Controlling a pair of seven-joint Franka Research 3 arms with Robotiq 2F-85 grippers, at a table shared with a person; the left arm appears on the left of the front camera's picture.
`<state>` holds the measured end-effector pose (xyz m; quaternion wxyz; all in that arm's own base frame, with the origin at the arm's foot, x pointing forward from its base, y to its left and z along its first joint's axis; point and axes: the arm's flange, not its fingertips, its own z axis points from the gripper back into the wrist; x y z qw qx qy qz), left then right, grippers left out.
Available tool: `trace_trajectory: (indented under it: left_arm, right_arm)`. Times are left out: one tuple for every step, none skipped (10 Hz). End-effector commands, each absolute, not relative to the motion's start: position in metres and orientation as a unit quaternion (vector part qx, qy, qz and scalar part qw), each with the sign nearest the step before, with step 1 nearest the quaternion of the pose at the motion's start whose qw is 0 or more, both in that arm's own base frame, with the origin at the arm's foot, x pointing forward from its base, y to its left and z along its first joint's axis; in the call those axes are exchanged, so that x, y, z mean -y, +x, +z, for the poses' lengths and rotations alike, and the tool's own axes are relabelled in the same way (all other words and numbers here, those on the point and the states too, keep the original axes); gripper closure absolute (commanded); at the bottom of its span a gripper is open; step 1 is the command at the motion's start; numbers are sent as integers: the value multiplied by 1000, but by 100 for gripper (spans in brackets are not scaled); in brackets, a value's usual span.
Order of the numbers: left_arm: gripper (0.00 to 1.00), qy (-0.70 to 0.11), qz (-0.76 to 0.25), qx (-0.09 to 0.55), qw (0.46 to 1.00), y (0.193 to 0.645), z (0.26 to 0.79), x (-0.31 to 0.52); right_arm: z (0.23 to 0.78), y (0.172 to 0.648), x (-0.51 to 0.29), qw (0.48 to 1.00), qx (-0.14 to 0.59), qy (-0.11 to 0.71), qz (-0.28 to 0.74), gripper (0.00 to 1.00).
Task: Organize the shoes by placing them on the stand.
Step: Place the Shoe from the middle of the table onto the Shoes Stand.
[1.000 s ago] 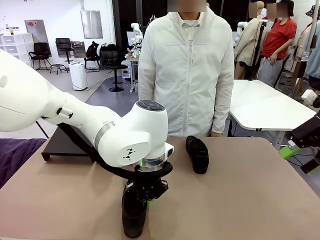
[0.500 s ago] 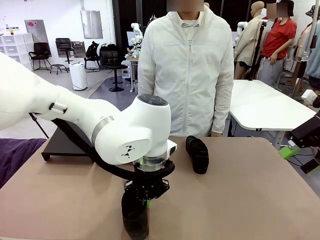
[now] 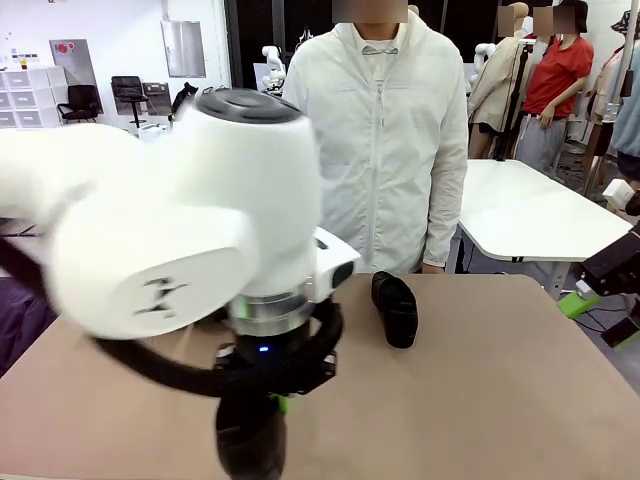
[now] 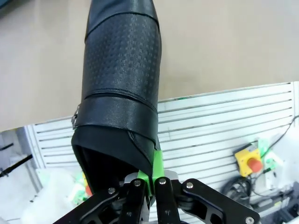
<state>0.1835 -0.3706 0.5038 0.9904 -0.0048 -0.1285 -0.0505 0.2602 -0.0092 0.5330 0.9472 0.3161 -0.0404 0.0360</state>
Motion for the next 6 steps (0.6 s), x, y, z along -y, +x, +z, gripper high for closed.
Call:
trace_trajectory:
  left_arm:
    - [100, -4, -45, 156, 987, 175, 496, 332]
    - [100, -5, -50, 129, 990, 183, 504, 371]
    - [100, -5, -50, 129, 990, 183, 504, 371]
    - [100, -5, -50, 129, 990, 183, 504, 371]
    - [100, -5, -50, 129, 990, 183, 504, 371]
    - [100, -5, -50, 129, 990, 183, 504, 371]
  right_arm:
    - [537, 261, 9, 946, 38, 321, 30, 0]
    - [537, 261, 9, 946, 38, 321, 30, 0]
    - [537, 261, 9, 946, 38, 321, 30, 0]
    - [537, 261, 9, 946, 38, 321, 30, 0]
    - [537, 261, 9, 946, 38, 321, 30, 0]
    - [537, 261, 9, 946, 38, 321, 30, 0]
